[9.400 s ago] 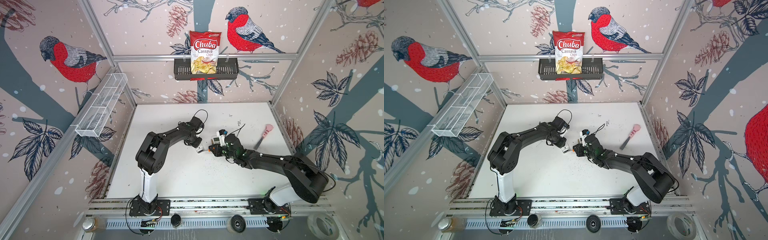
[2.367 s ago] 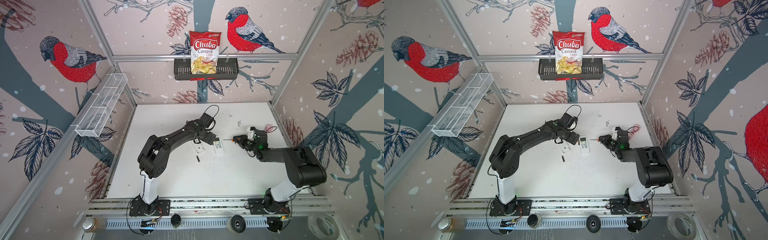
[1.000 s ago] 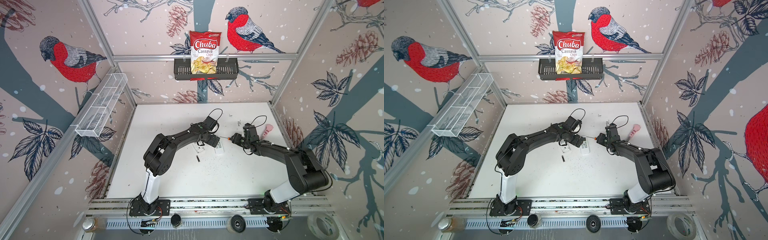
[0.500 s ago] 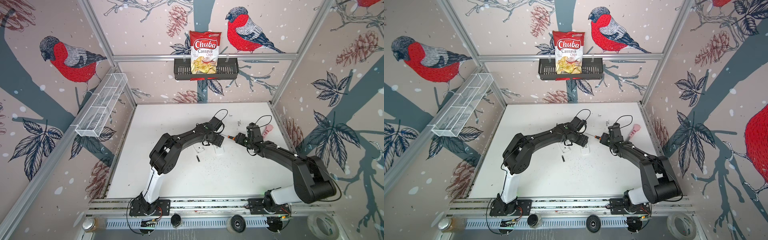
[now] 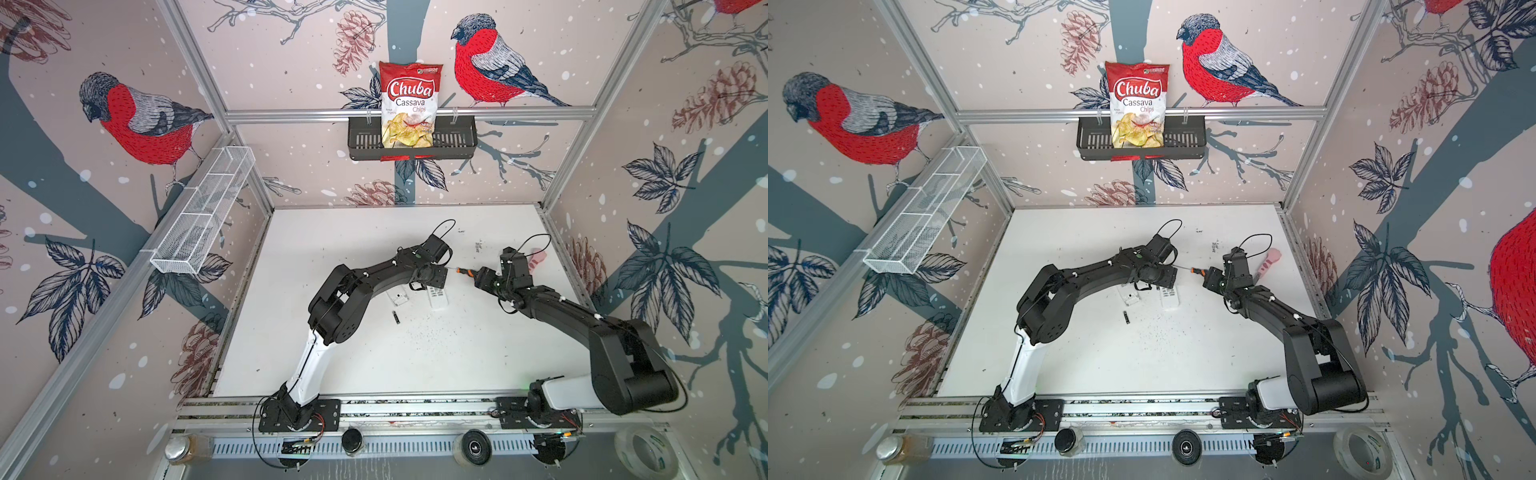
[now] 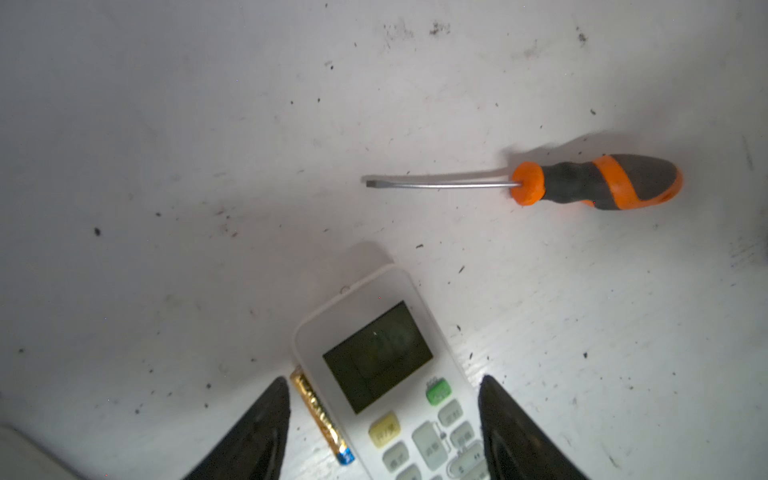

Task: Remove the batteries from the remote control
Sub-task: 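Lower the screwdriver onto the table and open the right gripper while the left gripper hovers, then close the left gripper on the white remote while the right gripper draws back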

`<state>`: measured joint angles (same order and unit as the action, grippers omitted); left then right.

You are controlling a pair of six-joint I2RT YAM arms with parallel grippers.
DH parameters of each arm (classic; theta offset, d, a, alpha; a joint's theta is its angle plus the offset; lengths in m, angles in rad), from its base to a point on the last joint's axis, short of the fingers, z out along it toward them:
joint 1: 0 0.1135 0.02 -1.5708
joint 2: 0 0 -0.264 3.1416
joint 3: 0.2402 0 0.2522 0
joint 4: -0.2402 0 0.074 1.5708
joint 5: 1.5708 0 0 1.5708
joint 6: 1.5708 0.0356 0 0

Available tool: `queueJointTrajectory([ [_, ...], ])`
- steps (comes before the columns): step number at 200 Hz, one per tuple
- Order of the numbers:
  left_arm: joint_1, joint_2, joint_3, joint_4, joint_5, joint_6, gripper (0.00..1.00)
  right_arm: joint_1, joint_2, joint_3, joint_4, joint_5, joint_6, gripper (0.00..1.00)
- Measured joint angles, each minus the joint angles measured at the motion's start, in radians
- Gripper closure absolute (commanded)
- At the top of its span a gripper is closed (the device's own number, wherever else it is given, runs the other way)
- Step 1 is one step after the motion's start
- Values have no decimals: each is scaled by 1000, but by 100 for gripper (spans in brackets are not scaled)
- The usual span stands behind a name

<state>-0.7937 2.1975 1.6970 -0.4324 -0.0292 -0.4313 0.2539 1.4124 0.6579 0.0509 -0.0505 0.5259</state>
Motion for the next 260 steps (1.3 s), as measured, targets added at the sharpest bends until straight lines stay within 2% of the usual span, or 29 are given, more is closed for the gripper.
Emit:
queueJointTrajectory([
  [56, 0, 75, 103, -30, -1, -16, 28, -11, 95, 132, 23, -18, 13, 34],
  [124, 10, 66, 63, -32, -42, -40, 21, -16, 259, 284, 47, -38, 27, 36],
  [185, 10, -1, 28, -34, -83, -43, 19, -23, 404, 377, 109, -153, -4, 42],
  [260, 10, 21, 52, -44, -82, -42, 19, -26, 462, 400, 127, -248, -26, 44],
])
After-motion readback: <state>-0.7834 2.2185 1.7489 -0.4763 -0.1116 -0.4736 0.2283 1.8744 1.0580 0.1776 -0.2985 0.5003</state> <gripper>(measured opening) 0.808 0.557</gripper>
